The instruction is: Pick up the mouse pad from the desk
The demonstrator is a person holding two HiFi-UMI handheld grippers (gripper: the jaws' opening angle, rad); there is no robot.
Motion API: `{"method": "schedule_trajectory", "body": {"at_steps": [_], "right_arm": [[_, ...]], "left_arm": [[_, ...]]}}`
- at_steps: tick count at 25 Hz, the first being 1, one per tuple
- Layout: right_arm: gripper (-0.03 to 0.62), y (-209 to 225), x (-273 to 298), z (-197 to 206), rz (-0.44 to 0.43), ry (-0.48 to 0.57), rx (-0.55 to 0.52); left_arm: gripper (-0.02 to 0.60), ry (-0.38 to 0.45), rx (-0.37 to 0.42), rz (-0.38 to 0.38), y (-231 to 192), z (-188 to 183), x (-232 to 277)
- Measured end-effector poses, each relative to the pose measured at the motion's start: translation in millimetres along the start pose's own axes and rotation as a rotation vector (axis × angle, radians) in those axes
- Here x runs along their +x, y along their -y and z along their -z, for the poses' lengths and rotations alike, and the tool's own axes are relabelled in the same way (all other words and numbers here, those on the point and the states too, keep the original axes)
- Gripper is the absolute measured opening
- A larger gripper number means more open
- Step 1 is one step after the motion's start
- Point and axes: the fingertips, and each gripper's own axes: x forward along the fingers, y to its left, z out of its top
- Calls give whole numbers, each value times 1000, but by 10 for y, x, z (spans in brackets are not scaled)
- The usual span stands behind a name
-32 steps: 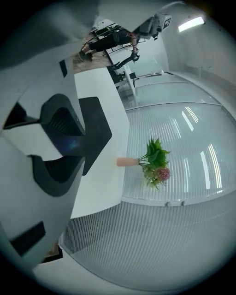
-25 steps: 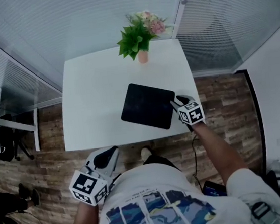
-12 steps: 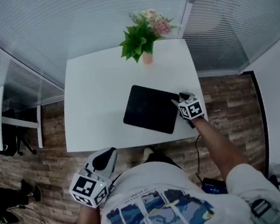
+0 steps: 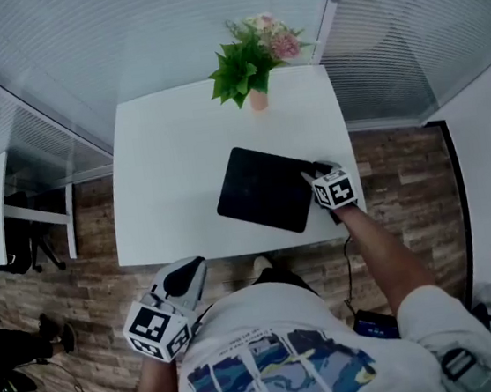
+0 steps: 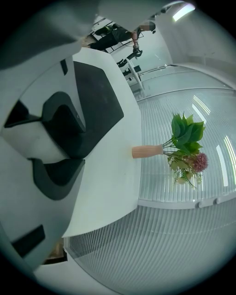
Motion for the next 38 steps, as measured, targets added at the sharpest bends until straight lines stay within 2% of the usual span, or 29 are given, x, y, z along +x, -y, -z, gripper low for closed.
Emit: {"method": "schedule_trajectory", "body": {"at_steps": [4, 7, 12, 18, 38], "right_arm": [[102, -91, 3, -3, 3, -8, -20], [80, -113, -23, 4, 26, 3, 1], [62, -142, -96, -55, 41, 8, 2], [48, -265, -254, -210, 66, 35, -46], [29, -991, -1035, -1058, 144, 135, -290]], "left_arm": [[3, -6, 10, 0, -9, 20, -22], [3, -3, 12, 1, 8, 35, -96], [3, -2, -4, -6, -25, 106, -253], [3, 22, -11, 16, -22, 180, -425], [3, 107, -31, 46, -24, 666, -1407]]}}
